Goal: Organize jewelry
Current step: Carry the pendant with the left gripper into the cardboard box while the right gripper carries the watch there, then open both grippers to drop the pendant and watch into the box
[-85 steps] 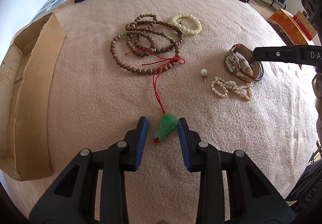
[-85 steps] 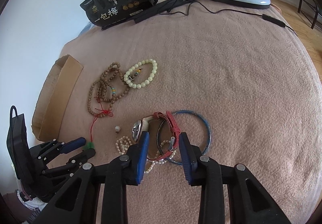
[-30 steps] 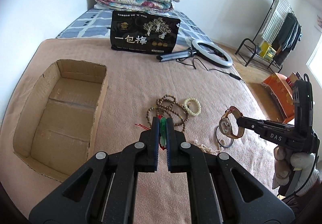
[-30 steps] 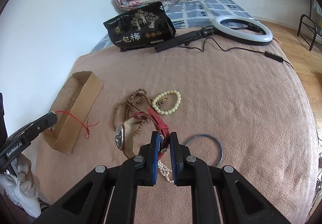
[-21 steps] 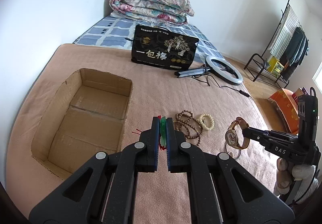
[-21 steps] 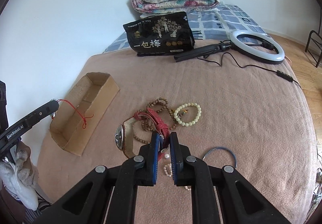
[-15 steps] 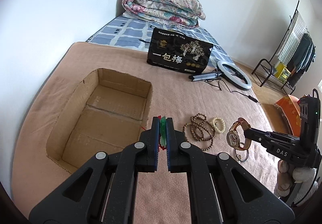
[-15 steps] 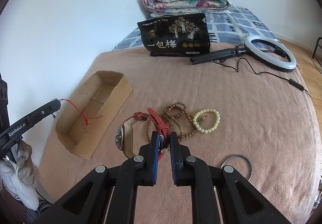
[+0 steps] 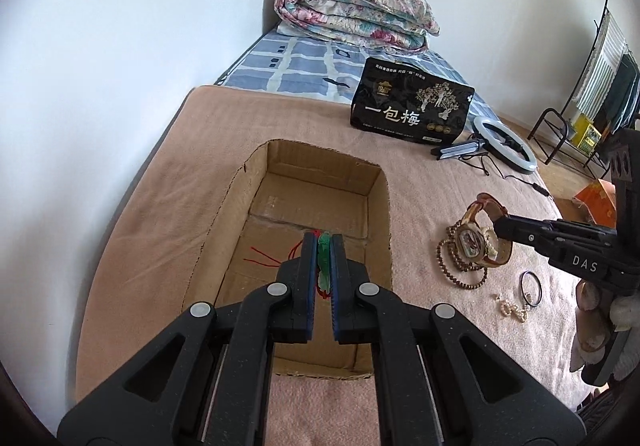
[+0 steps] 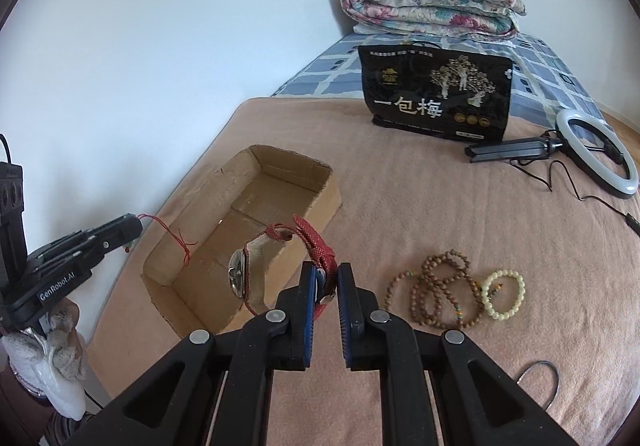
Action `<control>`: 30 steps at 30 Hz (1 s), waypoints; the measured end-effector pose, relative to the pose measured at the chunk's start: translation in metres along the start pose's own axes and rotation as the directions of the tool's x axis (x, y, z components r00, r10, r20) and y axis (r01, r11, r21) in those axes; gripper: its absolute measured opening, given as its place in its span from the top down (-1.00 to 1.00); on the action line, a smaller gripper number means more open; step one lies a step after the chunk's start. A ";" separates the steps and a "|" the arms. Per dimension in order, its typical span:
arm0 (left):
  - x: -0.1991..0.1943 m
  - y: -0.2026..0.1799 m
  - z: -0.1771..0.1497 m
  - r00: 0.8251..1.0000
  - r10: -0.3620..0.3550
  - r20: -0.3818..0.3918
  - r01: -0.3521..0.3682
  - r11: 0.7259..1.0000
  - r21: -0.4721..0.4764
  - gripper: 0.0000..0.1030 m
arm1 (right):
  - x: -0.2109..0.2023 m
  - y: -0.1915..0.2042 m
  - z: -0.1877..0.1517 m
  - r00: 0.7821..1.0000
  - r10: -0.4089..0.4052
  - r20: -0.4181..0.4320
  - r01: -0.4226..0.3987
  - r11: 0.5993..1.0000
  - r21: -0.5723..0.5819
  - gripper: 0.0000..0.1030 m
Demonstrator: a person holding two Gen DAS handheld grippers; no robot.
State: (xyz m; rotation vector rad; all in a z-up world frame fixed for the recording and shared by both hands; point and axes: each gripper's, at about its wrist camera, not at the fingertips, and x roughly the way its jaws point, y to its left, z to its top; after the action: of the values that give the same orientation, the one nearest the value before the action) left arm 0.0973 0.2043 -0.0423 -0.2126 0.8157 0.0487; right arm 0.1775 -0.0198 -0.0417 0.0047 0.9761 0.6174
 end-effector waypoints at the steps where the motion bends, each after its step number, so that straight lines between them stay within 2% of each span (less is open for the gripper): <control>1: 0.001 0.004 -0.002 1.000 -0.001 0.001 0.001 1.000 -0.006 0.93 | 0.005 0.005 0.003 1.000 0.003 -0.003 -0.003 1.000 -0.006 0.84; 10: 0.017 0.027 -0.016 1.000 0.009 -0.027 -0.011 0.999 -0.042 0.93 | 0.052 0.046 0.019 0.999 0.010 -0.044 -0.013 0.998 -0.065 0.84; 18: 0.031 0.035 -0.025 0.998 0.019 -0.064 -0.022 0.998 -0.057 0.93 | 0.093 0.057 0.022 0.996 -0.006 -0.093 -0.001 0.997 -0.079 0.84; 30: 0.042 0.034 -0.032 0.995 0.023 -0.100 -0.028 0.998 -0.053 0.93 | 0.111 0.065 0.022 0.993 -0.020 -0.113 0.008 0.995 -0.102 0.82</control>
State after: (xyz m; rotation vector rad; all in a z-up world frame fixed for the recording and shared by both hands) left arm 0.0986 0.2297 -0.0996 -0.2574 0.9167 0.0850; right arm 0.2075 0.0944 -0.0969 -0.1286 1.0530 0.6594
